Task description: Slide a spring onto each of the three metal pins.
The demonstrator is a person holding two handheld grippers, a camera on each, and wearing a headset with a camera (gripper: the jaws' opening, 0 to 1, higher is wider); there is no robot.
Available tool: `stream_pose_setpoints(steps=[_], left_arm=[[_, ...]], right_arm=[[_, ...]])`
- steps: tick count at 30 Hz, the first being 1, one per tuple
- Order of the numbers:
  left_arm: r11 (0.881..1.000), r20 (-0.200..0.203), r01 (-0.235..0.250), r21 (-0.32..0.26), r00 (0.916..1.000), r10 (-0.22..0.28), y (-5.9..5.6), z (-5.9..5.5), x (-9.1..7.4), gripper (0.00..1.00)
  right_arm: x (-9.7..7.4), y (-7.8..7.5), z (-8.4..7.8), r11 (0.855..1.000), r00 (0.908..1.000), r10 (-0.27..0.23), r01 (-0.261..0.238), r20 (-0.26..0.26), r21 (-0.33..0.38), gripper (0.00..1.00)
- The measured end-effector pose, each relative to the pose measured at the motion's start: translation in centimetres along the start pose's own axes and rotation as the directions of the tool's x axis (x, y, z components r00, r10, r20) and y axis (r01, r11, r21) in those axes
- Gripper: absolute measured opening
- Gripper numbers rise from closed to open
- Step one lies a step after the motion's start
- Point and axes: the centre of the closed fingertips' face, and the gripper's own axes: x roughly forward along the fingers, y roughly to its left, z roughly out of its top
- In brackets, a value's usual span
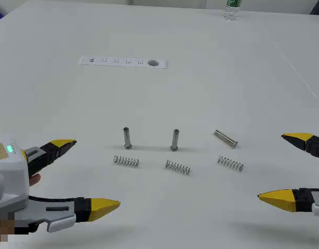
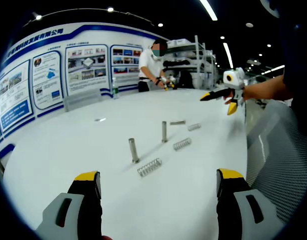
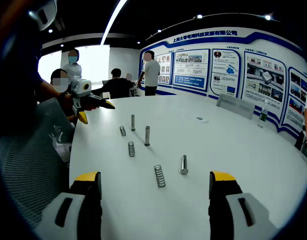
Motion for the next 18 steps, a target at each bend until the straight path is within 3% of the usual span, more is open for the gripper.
stream_pose_setpoints(steps=[18], left_arm=[[1.000,0.001,0.003,0.005,1.0000,-0.003,-0.11,0.11,0.11,0.97]], right_arm=[[-0.25,-0.23,0.15,1.000,0.9999,-0.012,0.012,-0.009,0.006,0.89]])
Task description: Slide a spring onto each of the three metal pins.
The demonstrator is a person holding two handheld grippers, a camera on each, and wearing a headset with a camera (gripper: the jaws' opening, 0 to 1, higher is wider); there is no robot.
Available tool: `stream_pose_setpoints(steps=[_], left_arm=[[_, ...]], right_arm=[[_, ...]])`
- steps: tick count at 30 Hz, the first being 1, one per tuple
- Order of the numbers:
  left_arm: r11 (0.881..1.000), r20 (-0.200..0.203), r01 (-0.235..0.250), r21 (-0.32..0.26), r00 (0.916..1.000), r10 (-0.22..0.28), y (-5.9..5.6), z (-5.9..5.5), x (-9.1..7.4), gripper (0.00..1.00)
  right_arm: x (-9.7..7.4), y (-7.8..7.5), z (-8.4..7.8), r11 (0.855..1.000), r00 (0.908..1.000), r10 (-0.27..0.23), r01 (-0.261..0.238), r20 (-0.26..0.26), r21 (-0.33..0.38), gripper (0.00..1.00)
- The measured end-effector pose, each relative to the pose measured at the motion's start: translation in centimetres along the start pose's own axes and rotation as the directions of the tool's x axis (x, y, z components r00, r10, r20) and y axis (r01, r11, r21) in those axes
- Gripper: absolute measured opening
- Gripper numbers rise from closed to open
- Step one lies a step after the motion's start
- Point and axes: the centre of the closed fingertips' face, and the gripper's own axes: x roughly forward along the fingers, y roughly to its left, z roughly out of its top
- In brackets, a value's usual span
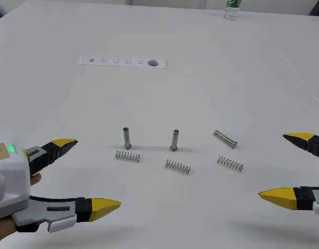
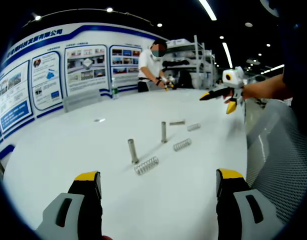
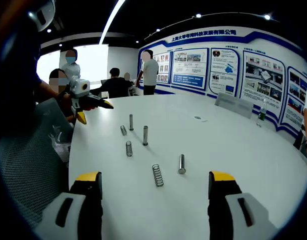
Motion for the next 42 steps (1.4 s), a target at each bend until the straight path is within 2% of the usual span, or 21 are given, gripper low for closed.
stream_pose_setpoints(steps=[16,24,31,42], left_arm=[[1.000,0.008,0.000,0.006,1.0000,0.000,0.0,0.3,-0.1,0.97],[1.000,0.016,0.000,0.011,0.9999,0.000,0.0,0.7,-0.1,0.97],[1.000,0.019,-0.001,0.012,0.9998,0.000,0.0,0.9,0.0,0.97],[1.000,0.015,0.002,0.013,0.9999,-0.002,-0.2,0.7,0.0,0.97]], right_arm=[[-0.3,-0.6,0.3,1.000,0.9999,-0.014,0.014,-0.007,0.003,0.88],[0.0,-2.1,0.9,1.000,0.9997,-0.016,0.016,-0.020,-0.005,0.85],[1.2,-3.4,2.2,1.000,0.9995,-0.016,0.016,-0.026,-0.018,0.83],[4.2,-5.1,2.8,1.000,0.9975,-0.014,0.014,-0.069,0.001,0.75]])
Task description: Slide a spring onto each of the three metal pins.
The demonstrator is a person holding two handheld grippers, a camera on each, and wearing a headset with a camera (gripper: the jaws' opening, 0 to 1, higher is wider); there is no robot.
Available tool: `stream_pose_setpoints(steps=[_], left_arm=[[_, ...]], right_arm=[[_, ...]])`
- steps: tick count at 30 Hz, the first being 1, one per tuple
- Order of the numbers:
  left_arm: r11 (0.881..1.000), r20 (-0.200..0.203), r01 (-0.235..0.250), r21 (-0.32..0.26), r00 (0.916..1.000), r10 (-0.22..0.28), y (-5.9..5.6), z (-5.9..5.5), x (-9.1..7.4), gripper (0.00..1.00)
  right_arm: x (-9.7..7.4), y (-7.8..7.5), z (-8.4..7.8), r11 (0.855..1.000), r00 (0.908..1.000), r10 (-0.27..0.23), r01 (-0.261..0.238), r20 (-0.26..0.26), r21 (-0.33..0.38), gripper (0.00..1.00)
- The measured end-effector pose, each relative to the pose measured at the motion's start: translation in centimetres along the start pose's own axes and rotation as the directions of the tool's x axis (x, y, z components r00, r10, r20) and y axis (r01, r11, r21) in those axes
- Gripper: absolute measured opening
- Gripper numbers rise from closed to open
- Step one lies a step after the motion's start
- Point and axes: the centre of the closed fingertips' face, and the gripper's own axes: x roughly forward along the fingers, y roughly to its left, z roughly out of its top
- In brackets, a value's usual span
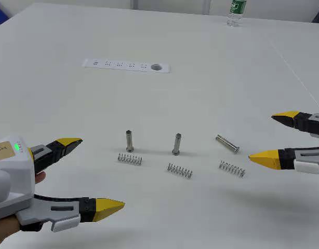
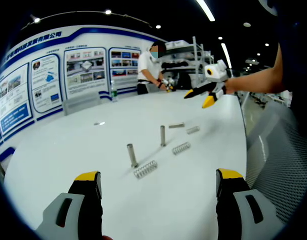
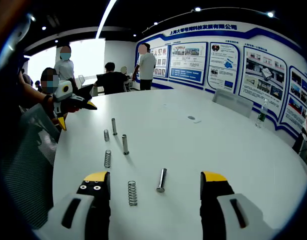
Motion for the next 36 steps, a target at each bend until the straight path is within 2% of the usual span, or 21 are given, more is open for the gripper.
stream_pose_setpoints(steps=[7,15,16,20,24,29,33,36], left_arm=[[1.000,-0.001,0.006,0.002,1.0000,-0.006,-0.1,0.1,0.2,0.97],[1.000,-0.003,0.010,0.002,0.9999,-0.010,-0.1,0.0,0.3,0.96],[1.000,-0.003,0.011,0.002,0.9999,-0.011,-0.1,0.0,0.3,0.96],[1.000,-0.004,0.013,0.001,0.9999,-0.013,-0.1,-0.1,0.4,0.96],[1.000,-0.005,0.016,0.003,0.9999,-0.016,-0.1,-0.1,0.4,0.96],[1.000,-0.005,0.018,0.004,0.9998,-0.018,-0.1,-0.1,0.5,0.96],[1.000,-0.005,0.018,0.003,0.9998,-0.018,-0.2,-0.1,0.5,0.95],[1.000,-0.006,0.019,0.003,0.9998,-0.019,-0.2,-0.1,0.5,0.95]], right_arm=[[1.9,-0.8,0.0,1.000,0.9983,-0.003,0.004,-0.058,0.013,0.67],[4.0,-1.5,-0.4,1.000,0.9895,-0.012,0.015,-0.144,0.018,0.55],[4.3,-1.6,-0.7,1.000,0.9856,-0.013,0.015,-0.168,0.012,0.54],[5.3,-1.7,-1.0,1.000,0.9769,-0.016,0.019,-0.213,0.014,0.47],[6.1,-1.9,-1.6,0.999,0.9646,-0.022,0.029,-0.263,0.025,0.36],[7.0,-2.0,-2.2,0.999,0.9499,-0.018,0.031,-0.312,0.036,0.32],[7.7,-1.8,-2.6,0.999,0.9342,-0.017,0.027,-0.356,0.023,0.30],[8.1,-1.8,-2.8,0.999,0.9272,-0.018,0.029,-0.374,0.022,0.28]])
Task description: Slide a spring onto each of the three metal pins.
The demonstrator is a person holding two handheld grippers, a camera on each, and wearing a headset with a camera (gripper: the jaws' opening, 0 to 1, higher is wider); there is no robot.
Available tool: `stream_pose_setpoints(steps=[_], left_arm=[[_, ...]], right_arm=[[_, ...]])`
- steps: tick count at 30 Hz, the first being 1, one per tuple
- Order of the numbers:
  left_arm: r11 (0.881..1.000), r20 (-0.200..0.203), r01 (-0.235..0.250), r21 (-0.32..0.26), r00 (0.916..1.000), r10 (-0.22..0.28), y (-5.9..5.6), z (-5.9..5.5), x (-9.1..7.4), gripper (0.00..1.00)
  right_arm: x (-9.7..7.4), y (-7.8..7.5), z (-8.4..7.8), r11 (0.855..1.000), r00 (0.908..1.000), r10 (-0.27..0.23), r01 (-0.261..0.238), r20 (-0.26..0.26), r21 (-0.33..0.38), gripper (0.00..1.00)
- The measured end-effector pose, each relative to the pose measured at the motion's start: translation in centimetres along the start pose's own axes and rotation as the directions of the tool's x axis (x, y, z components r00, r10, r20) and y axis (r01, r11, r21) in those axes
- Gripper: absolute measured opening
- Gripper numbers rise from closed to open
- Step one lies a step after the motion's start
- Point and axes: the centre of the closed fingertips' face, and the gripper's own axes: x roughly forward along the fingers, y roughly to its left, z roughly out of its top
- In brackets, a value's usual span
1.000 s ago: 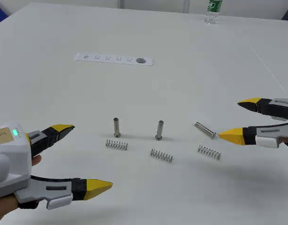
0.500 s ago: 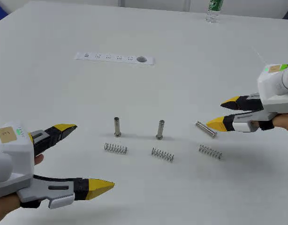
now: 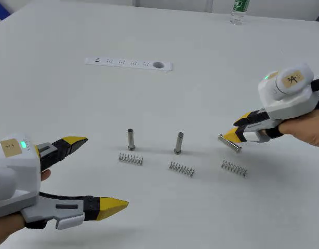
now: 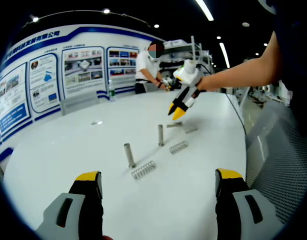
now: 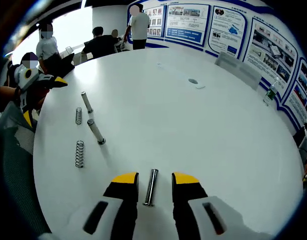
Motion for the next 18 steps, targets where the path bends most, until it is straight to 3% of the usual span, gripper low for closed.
stream_pose_setpoints(steps=[5,18], left_arm=[[1.000,0.000,-0.001,-0.003,1.0000,0.001,0.1,0.0,0.0,0.95],[1.000,-0.001,0.001,-0.003,1.0000,-0.001,0.0,-0.1,0.0,0.95]], right_arm=[[0.8,0.1,-0.7,1.000,0.9984,0.002,-0.002,-0.056,0.006,0.23],[2.3,0.2,-1.2,1.000,0.9913,0.000,0.002,-0.132,0.014,0.16]])
